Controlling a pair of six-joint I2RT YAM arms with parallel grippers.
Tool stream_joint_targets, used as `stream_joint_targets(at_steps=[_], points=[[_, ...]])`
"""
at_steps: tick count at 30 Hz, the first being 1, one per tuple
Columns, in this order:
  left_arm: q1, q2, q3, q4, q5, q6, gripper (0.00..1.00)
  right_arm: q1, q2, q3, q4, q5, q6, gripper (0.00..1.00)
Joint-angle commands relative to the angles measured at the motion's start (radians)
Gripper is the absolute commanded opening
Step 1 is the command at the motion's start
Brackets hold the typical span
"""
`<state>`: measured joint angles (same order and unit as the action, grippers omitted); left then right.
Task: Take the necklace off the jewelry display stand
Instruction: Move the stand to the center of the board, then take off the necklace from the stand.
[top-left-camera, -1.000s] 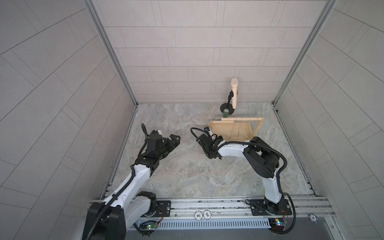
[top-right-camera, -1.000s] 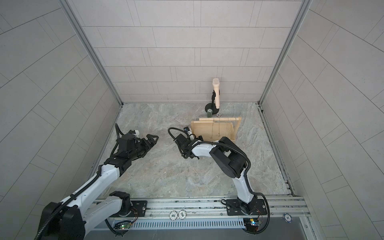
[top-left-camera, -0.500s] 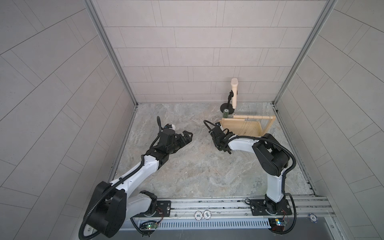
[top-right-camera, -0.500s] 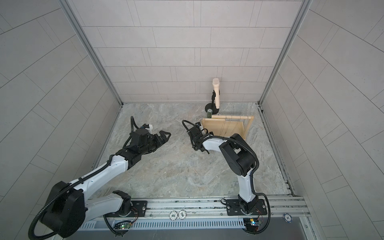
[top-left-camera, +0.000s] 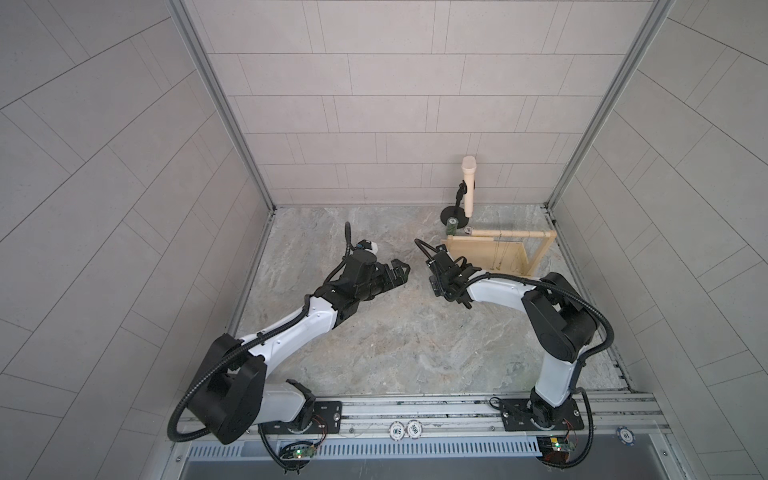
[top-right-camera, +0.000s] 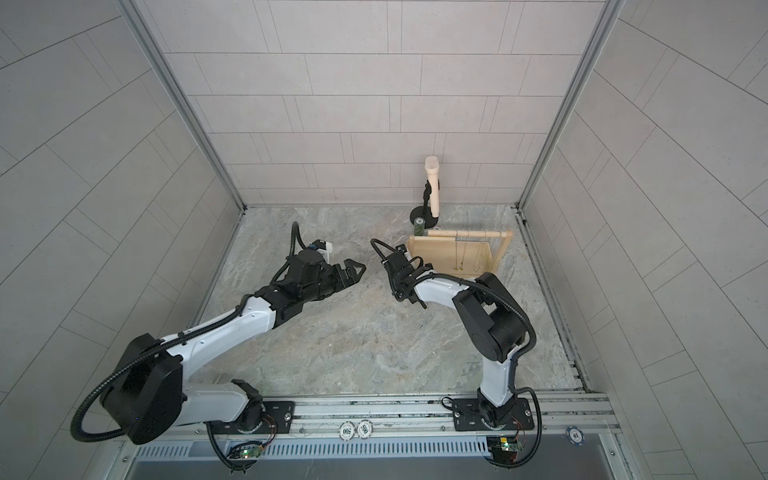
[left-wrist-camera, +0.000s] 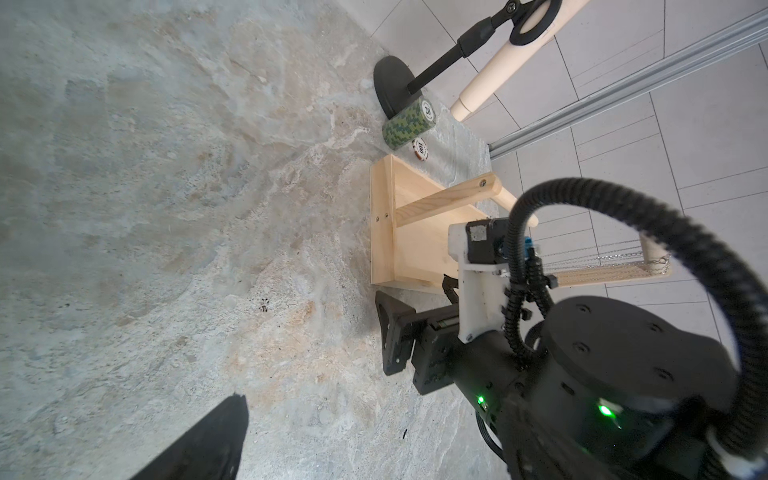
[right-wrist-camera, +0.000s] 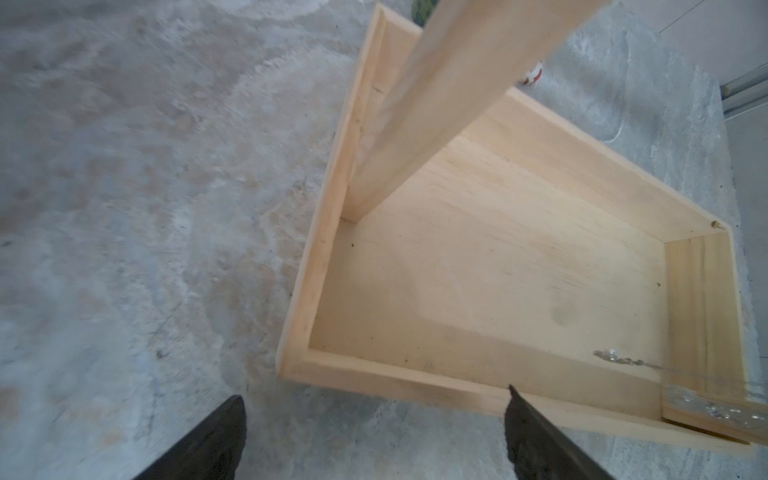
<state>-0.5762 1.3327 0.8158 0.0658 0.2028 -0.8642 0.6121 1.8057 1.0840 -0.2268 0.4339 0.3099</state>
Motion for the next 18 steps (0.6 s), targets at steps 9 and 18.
stream_joint_targets(at_steps=[9,18], points=[[-0.011,-0.046,0.052,-0.074,0.002,0.103,1.0,0.029,-0.359,-0.111,-0.062,-0.09,0.012,1.0],[-0.058,-0.028,0.07,0.032,0.057,0.079,1.0,-0.147,-0.664,-0.191,-0.156,-0.197,0.057,0.93]])
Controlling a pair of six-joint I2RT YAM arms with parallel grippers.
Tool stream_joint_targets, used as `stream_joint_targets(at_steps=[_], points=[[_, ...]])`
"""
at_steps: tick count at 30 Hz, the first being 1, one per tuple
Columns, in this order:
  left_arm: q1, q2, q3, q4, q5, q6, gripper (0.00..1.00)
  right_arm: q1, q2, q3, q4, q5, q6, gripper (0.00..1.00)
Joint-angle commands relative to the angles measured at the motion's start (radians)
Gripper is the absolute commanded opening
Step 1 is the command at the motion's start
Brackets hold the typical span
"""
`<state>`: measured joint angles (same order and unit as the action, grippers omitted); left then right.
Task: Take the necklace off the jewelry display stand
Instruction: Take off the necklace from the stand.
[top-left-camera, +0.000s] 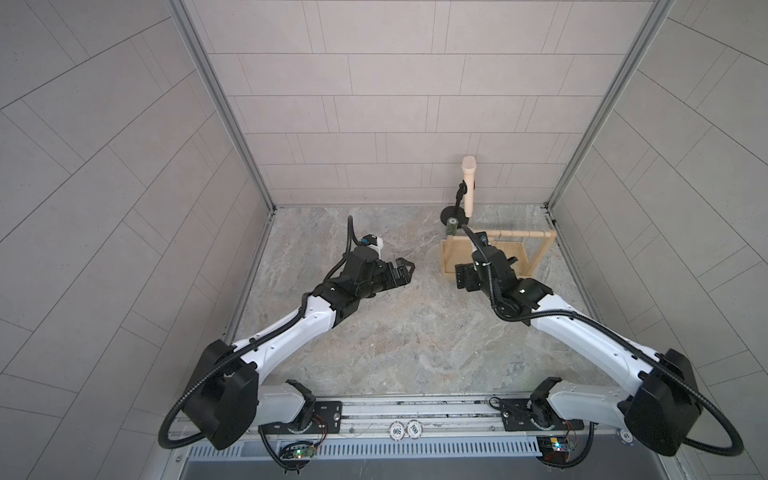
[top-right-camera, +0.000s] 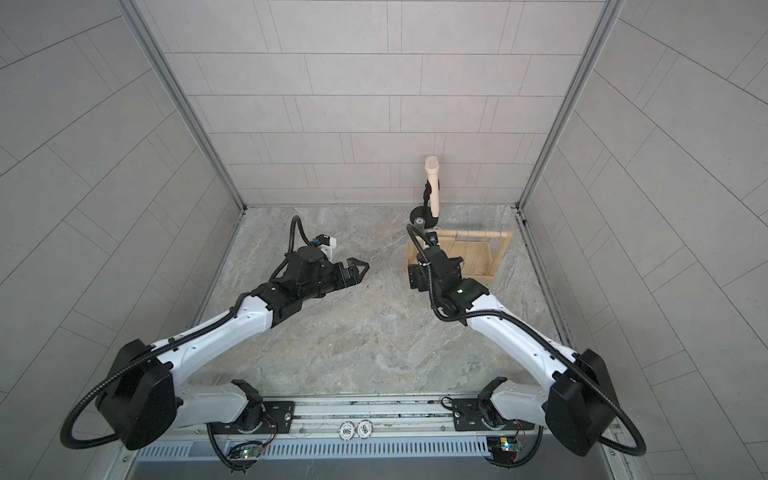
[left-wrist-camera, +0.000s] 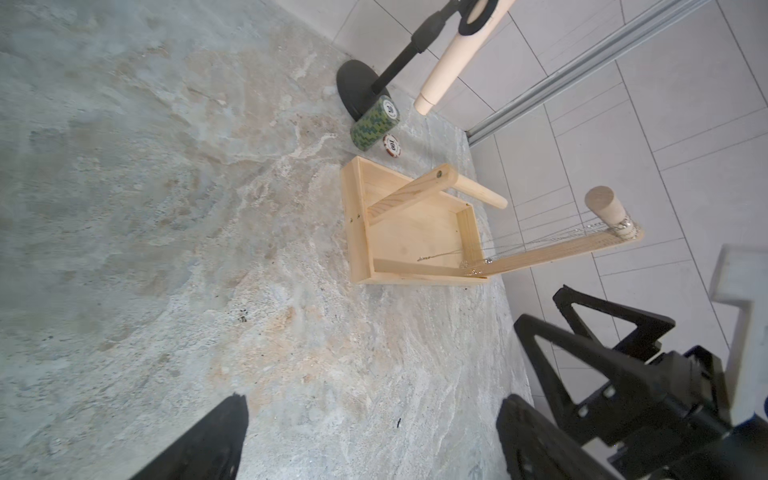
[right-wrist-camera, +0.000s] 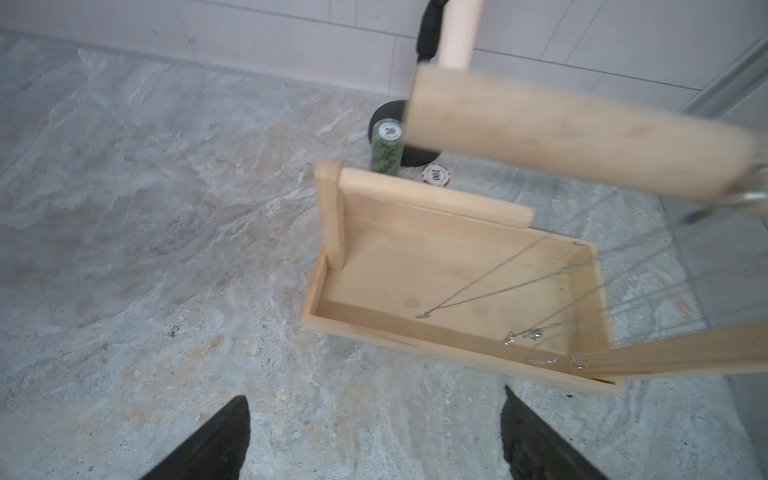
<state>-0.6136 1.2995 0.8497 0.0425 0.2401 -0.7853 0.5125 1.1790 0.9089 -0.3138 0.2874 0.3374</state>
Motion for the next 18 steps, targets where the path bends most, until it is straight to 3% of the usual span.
stream_joint_targets(at_steps=[1,9,18], points=[[-0.027,0.014,0.044,0.064,0.024,-0.003,1.0,-0.067,-0.057,-0.015,-0.079,-0.066,0.028,0.9],[-0.07,0.077,0.095,0.124,0.044,-0.043,1.0,-0.159,-0.108,0.002,-0.104,-0.069,0.028,0.78],[-0.093,0.126,0.13,0.153,0.044,-0.059,1.0,-0.223,-0.039,0.042,-0.032,-0.155,0.024,0.66]])
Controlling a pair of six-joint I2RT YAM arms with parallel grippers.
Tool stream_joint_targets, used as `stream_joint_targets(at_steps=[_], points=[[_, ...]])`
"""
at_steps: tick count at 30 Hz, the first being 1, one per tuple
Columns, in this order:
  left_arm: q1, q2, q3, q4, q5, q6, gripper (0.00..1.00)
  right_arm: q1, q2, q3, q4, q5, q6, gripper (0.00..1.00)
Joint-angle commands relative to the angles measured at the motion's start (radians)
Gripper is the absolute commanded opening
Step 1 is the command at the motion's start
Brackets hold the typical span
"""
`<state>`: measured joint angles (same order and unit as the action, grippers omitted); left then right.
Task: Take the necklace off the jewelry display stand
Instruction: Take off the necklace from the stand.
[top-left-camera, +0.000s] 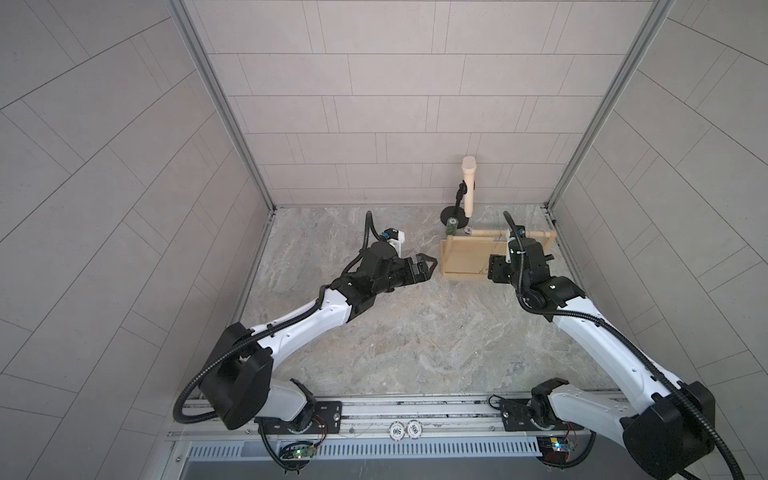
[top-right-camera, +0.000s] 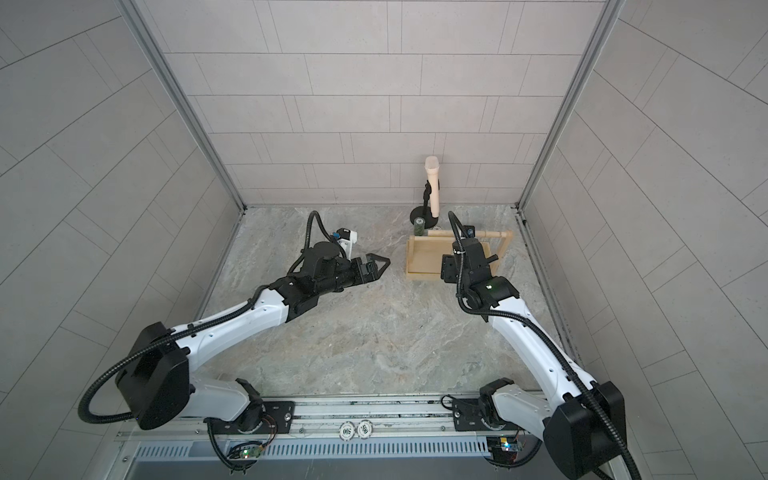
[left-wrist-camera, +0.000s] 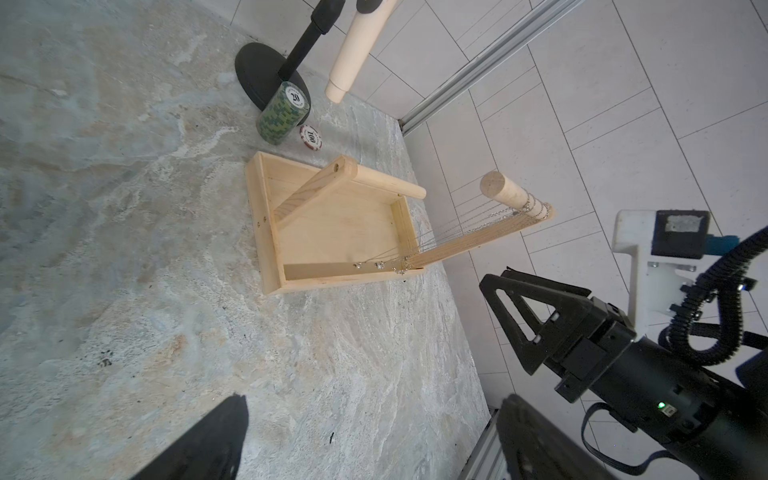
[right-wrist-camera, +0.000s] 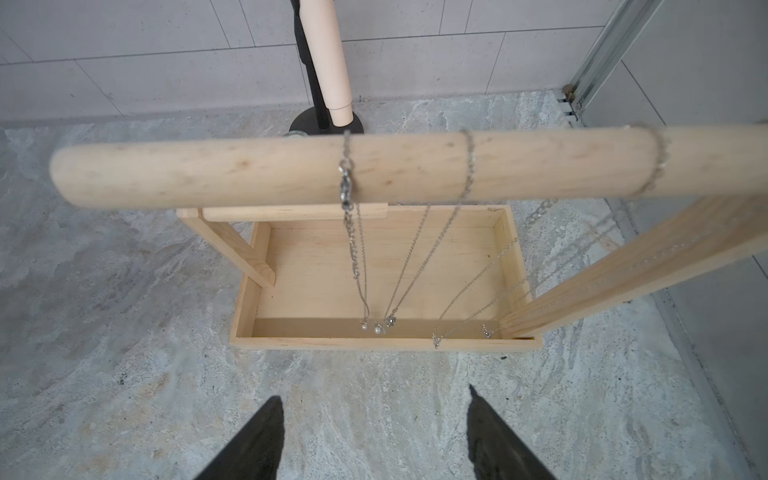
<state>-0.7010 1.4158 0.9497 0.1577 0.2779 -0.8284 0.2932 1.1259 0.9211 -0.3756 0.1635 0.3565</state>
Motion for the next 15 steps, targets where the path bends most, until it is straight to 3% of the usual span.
stream_joint_targets(at_steps=[1,15], points=[[-0.006,0.013,0.031,0.038,0.007,-0.017,1.0,-0.003,0.023,0.036,0.037,-0.037,0.008,0.65],[-0.005,0.034,0.049,0.021,0.019,-0.002,1.0,-0.038,0.134,0.068,0.133,-0.022,0.016,0.5]])
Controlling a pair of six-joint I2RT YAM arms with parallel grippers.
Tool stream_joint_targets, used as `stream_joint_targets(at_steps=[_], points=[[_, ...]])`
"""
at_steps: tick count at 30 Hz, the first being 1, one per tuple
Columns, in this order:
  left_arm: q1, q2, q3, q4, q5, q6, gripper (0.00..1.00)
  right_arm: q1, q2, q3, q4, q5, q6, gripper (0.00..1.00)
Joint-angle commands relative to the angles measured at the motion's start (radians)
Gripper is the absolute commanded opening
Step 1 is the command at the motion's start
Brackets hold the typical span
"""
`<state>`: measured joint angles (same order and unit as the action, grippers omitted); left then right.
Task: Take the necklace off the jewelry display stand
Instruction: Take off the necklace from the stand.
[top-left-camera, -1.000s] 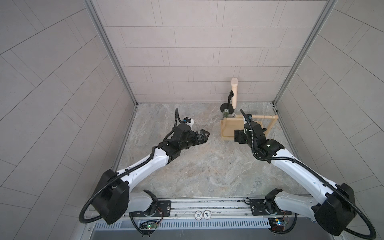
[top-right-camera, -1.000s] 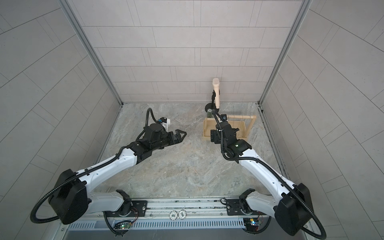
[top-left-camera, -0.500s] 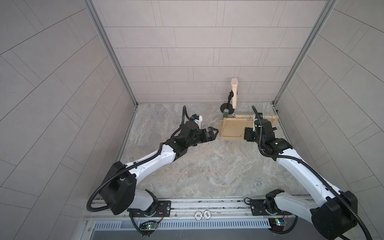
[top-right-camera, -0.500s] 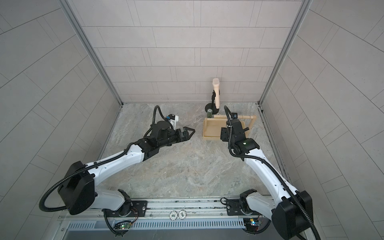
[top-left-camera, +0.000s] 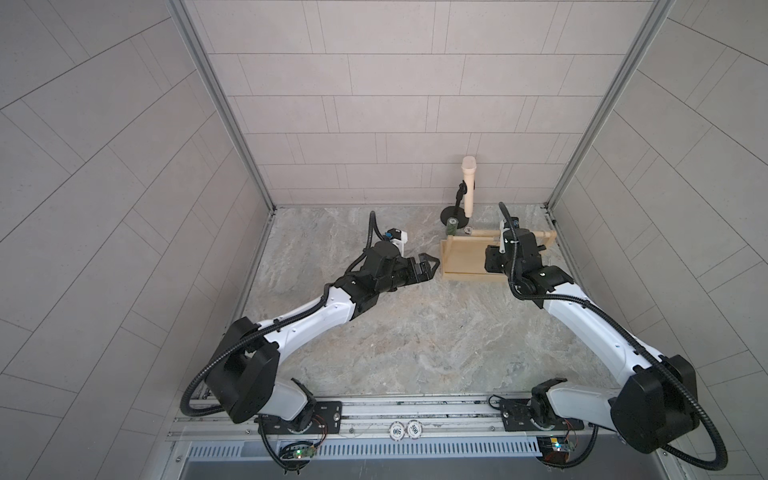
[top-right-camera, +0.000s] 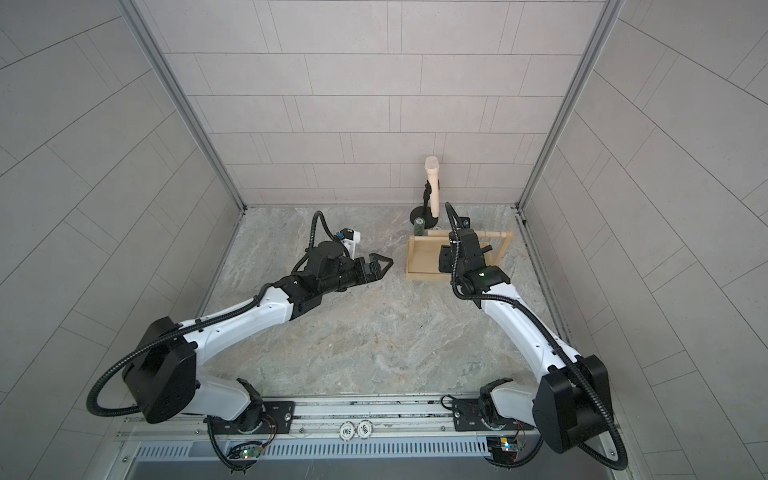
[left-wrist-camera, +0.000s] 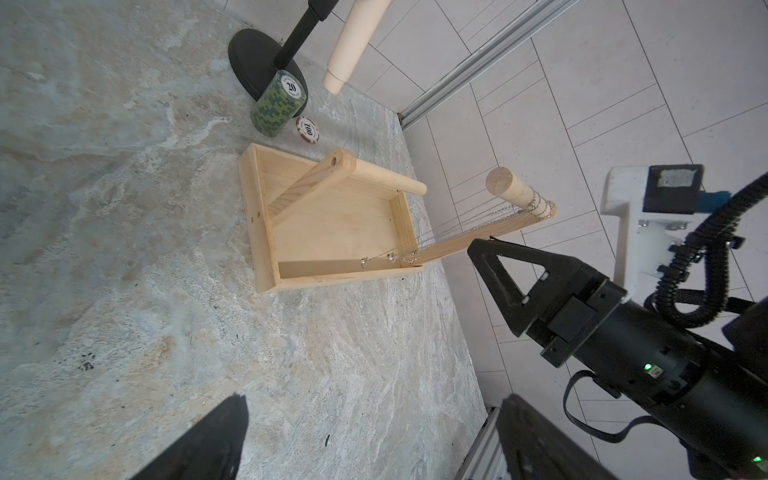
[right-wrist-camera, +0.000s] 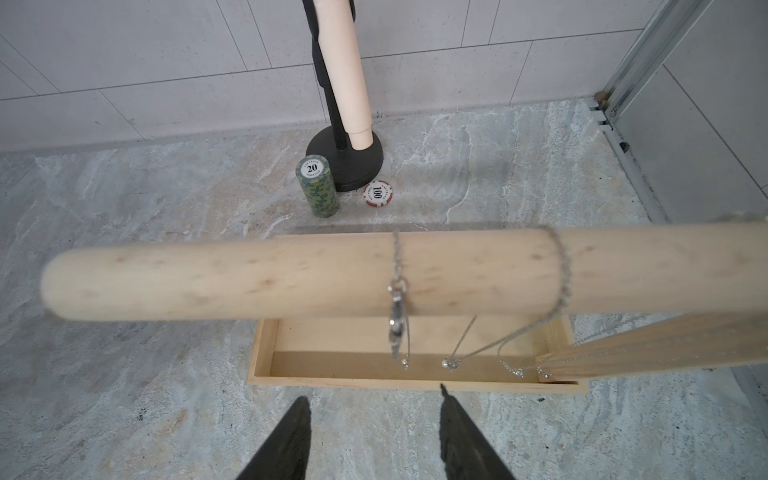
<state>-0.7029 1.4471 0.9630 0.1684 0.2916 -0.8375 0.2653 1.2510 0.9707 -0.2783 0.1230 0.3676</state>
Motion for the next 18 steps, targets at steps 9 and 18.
stream_joint_targets(at_steps=[9,18], points=[[-0.003,0.012,0.032,0.013,-0.007,0.015,1.0,-0.035,0.091,0.047,0.09,0.005,0.002,0.39],[-0.001,0.022,0.029,0.024,-0.025,0.023,1.0,-0.035,0.125,0.08,0.102,0.016,0.029,0.32]])
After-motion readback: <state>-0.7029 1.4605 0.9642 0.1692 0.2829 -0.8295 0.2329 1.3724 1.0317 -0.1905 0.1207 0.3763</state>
